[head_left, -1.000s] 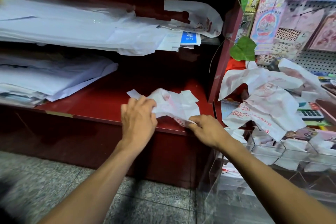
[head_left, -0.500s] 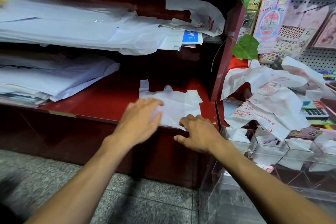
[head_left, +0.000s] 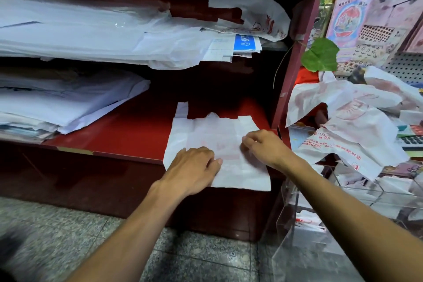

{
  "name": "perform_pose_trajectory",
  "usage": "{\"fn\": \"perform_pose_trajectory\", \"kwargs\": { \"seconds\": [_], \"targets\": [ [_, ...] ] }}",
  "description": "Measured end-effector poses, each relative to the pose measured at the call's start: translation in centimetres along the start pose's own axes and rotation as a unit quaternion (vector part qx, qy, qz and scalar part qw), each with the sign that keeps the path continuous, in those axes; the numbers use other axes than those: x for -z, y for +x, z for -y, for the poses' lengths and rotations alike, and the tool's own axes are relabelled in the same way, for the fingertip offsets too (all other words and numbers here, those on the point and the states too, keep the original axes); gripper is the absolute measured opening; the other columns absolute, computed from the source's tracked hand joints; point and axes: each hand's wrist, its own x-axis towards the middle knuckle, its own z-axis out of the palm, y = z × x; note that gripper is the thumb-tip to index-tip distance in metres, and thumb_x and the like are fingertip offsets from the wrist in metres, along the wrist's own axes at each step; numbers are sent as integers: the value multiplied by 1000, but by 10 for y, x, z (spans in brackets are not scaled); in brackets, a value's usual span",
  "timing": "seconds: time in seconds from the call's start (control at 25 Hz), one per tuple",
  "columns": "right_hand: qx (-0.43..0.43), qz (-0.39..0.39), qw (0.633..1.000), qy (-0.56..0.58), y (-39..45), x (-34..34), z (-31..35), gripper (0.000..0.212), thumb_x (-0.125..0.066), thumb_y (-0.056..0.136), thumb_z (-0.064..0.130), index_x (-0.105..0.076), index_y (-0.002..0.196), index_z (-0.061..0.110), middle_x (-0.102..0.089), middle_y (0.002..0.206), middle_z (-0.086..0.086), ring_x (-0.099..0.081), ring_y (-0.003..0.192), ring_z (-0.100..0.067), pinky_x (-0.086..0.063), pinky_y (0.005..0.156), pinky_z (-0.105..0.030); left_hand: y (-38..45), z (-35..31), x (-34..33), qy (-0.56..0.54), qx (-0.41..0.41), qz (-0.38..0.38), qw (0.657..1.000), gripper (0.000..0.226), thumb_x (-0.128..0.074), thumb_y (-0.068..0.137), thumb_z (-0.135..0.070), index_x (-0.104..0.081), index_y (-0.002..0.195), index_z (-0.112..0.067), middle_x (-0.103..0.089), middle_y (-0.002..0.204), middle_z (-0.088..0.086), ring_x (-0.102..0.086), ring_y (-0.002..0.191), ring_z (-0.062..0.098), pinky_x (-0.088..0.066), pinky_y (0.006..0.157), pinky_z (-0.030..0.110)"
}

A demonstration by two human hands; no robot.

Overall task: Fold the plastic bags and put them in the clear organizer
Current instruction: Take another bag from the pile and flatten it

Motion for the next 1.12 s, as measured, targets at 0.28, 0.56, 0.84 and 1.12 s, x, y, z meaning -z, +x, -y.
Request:
{"fn": "perform_pose_trajectory", "kwargs": {
  "seconds": [0.28, 0.56, 0.84, 1.12],
  "targets": [
    [-10, -73, 982, -176, 71, 5, -5, 43, -54, 91, 28, -54, 132, 16, -49, 139, -9, -47, 125, -35, -45, 93, -44, 1, 8, -4, 11, -26, 32, 999, 35, -38, 103, -36, -54, 131, -25, -43, 117, -6, -42, 114, 16, -43, 96, 38],
    [13, -4, 979, -205, 66, -4, -11, 35, -56, 89, 35, -61, 118, 16, -54, 124, -4, -54, 114, -28, -47, 85, -36, 5, 1, -7, -12, 5, 25, 1000, 11, -43, 99, -31, -46, 90, -26, -50, 97, -12, -42, 101, 15, -38, 96, 47],
    [-48, -11, 977, -206, 84, -2, -10, 22, -54, 85, 20, -63, 105, 16, -63, 114, -7, -56, 105, -30, -45, 86, -39, 8, 2, -10, -30, 23, 16, 999, 10, -43, 99, -20, -46, 94, -28, -49, 103, -11, -43, 104, 15, -39, 98, 47],
    [19, -152, 943, -294, 95, -17, -9, 39, -53, 91, 30, -52, 126, 13, -53, 128, -10, -48, 117, -32, -37, 100, -48, 8, 2, -9, 34, 8, 33, 999, 32, -46, 100, -30, -44, 132, -31, -41, 134, -13, -35, 128, 17, -32, 107, 48]
  ]
}}
